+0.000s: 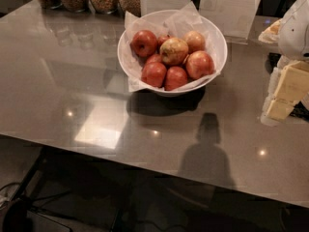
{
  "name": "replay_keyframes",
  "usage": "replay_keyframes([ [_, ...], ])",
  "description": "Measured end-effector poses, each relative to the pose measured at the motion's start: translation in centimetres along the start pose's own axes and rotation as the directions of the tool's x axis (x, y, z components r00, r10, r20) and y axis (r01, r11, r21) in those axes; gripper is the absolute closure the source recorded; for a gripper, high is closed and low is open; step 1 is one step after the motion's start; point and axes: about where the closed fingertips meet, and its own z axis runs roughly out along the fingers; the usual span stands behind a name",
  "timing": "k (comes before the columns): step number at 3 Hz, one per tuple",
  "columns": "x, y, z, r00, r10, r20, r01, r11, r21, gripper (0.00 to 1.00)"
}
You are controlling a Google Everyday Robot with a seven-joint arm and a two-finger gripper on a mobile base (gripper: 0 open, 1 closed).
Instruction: Pick apple from white bowl
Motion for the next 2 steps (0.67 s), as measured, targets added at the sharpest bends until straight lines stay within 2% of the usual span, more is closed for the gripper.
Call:
replay_keyframes([
  [1, -2.8, -1.9, 1.4, 0.997, -0.071, 0.021, 0.071, 0.9973, -0.015, 0.0],
  [2, -6.4, -3.8, 3.2, 0.989, -0.148, 0.026, 0.149, 0.9881, -0.037, 0.0],
])
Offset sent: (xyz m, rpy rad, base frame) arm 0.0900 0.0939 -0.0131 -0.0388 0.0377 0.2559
